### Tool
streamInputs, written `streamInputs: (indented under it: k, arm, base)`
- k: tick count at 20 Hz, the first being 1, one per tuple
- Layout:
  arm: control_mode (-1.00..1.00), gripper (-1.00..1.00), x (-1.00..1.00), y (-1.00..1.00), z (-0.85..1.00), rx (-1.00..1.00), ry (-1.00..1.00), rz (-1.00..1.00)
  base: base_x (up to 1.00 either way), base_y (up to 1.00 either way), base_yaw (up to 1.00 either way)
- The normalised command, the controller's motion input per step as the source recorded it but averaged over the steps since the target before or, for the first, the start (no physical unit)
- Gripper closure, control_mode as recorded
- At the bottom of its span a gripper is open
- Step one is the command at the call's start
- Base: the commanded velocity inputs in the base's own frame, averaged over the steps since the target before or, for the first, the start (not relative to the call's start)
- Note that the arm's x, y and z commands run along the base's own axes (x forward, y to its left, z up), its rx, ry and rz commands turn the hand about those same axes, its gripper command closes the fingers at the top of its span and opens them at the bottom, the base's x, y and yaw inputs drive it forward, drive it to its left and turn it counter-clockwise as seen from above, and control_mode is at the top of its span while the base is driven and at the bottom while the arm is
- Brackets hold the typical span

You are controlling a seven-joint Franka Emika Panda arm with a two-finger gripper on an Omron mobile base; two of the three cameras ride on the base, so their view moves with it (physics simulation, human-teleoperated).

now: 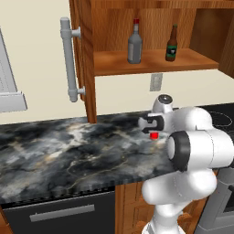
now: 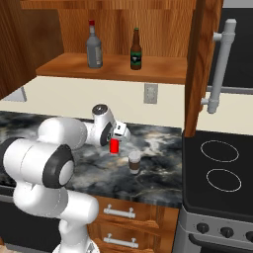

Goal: Sort all alcoholic drinks to one cabinet, and non-alcoholic drinks to the other.

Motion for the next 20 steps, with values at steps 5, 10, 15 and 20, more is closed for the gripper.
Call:
streamInputs:
  k: [5, 10, 15, 20]
  arm:
    - [-1.00, 1.00, -0.29, 0.00, 0.48, 0.00, -0.06, 0.00]
    - [-1.00, 1.00, -0.35, 0.00, 0.50, 0.00, -0.07, 0.01]
    - [-1.00, 1.00, -0.38, 0.00, 0.50, 0.00, -0.06, 0.01]
    - [-1.00, 1.00, -0.37, 0.00, 0.48, 0.00, -0.06, 0.01]
  base:
    - [0.00, 0.00, 0.00]
    - [0.00, 0.00, 0.00]
    - [0.00, 0.00, 0.00]
    - [0.00, 0.00, 0.00]
